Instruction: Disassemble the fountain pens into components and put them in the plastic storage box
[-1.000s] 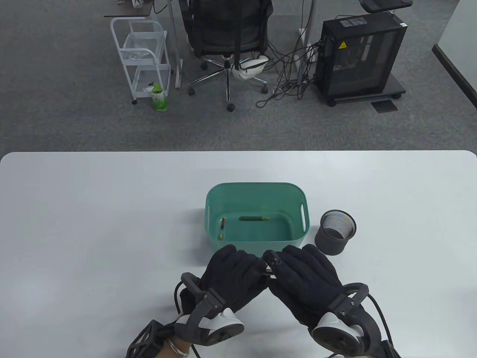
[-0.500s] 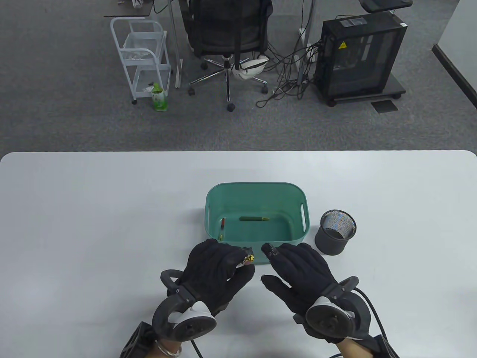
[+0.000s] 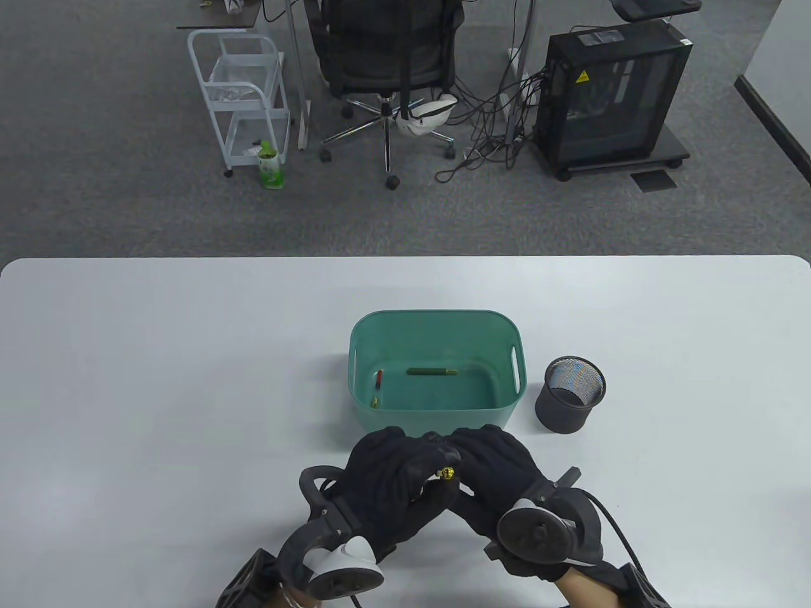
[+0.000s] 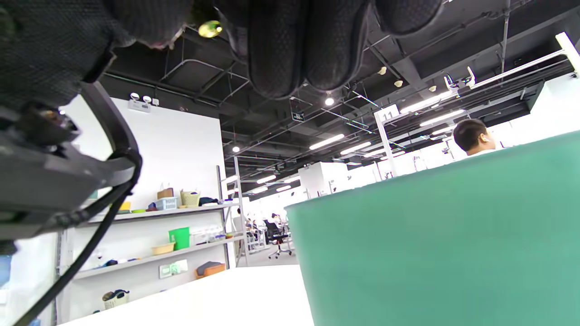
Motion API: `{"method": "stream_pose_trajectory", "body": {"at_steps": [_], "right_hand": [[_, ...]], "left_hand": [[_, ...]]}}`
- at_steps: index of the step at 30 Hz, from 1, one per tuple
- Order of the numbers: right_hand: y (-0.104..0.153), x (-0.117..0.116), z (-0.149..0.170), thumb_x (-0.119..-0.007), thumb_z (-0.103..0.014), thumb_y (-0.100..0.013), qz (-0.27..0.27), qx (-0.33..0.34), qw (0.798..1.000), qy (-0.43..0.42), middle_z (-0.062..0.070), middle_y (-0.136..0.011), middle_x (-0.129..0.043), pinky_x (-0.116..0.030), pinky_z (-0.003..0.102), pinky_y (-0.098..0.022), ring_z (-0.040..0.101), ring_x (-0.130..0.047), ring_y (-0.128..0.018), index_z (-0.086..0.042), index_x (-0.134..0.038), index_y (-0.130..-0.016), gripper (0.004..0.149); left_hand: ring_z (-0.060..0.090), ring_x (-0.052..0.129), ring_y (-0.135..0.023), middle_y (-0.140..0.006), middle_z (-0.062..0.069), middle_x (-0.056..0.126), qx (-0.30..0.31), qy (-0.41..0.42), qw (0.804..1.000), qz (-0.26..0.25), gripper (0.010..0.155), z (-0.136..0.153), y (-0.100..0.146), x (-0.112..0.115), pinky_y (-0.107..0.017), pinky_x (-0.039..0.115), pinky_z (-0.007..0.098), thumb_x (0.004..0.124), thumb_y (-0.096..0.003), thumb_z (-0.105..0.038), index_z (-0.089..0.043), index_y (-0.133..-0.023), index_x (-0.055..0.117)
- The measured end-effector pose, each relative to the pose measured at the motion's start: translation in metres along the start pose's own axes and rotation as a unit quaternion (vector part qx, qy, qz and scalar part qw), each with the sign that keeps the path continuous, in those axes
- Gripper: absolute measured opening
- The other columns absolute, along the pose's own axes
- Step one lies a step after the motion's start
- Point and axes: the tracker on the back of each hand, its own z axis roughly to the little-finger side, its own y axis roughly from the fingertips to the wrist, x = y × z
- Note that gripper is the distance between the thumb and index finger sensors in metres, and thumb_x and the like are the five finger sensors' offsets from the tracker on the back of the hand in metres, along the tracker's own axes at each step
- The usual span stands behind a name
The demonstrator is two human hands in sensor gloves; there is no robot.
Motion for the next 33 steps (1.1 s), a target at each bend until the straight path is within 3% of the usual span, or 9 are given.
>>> {"method": "stream_pose_trajectory", "body": {"at_steps": [5, 12, 26, 33], "right_hand": [[0.0, 0.001, 0.002, -0.072, -0.052, -0.054, 0.014, -0.001, 1.0, -0.011, -0.008, -0.081, -0.095, -0.066, 0.047, -0.071, 0.018, -0.091, -0.08, -0.028, -0.086, -0.089, 0.044], [0.0, 0.004, 0.003, -0.072, -0.05, -0.054, 0.017, -0.002, 1.0, -0.005, -0.009, -0.074, -0.098, -0.068, 0.046, -0.069, 0.017, -0.094, -0.074, -0.028, -0.089, -0.084, 0.041], [-0.002, 0.008, 0.014, -0.074, -0.049, -0.054, 0.017, -0.018, 0.996, 0.091, -0.008, -0.074, -0.097, -0.068, 0.047, -0.069, 0.018, -0.094, -0.074, -0.028, -0.09, -0.084, 0.04], [-0.003, 0.021, 0.025, -0.076, -0.05, -0.053, 0.031, -0.032, 0.988, 0.146, -0.008, -0.075, -0.097, -0.067, 0.047, -0.07, 0.017, -0.093, -0.075, -0.03, -0.089, -0.086, 0.04]], "left_hand": [[0.018, 0.097, -0.071, -0.081, -0.001, 0.098, 0.0, 0.008, 1.0, 0.001, 0.048, 0.002, 0.001, 0.0, -0.072, 0.069, 0.045, 0.069, -0.0646, -0.051, -0.015, -0.093, 0.083], [0.018, 0.097, -0.071, -0.081, -0.001, 0.098, -0.011, 0.024, 1.0, 0.001, 0.048, 0.007, 0.002, 0.0, -0.072, 0.069, 0.045, 0.068, -0.0648, -0.051, -0.016, -0.094, 0.083], [0.019, 0.094, -0.075, -0.086, 0.0, 0.094, -0.035, 0.042, 0.998, -0.015, 0.049, 0.015, 0.002, -0.01, -0.074, 0.066, 0.046, 0.068, -0.0649, -0.053, -0.017, -0.096, 0.079], [0.02, 0.094, -0.074, -0.086, 0.0, 0.093, -0.042, 0.039, 0.998, 0.011, 0.047, 0.019, 0.001, -0.009, -0.075, 0.065, 0.048, 0.07, -0.0644, -0.052, -0.017, -0.095, 0.079]]}}
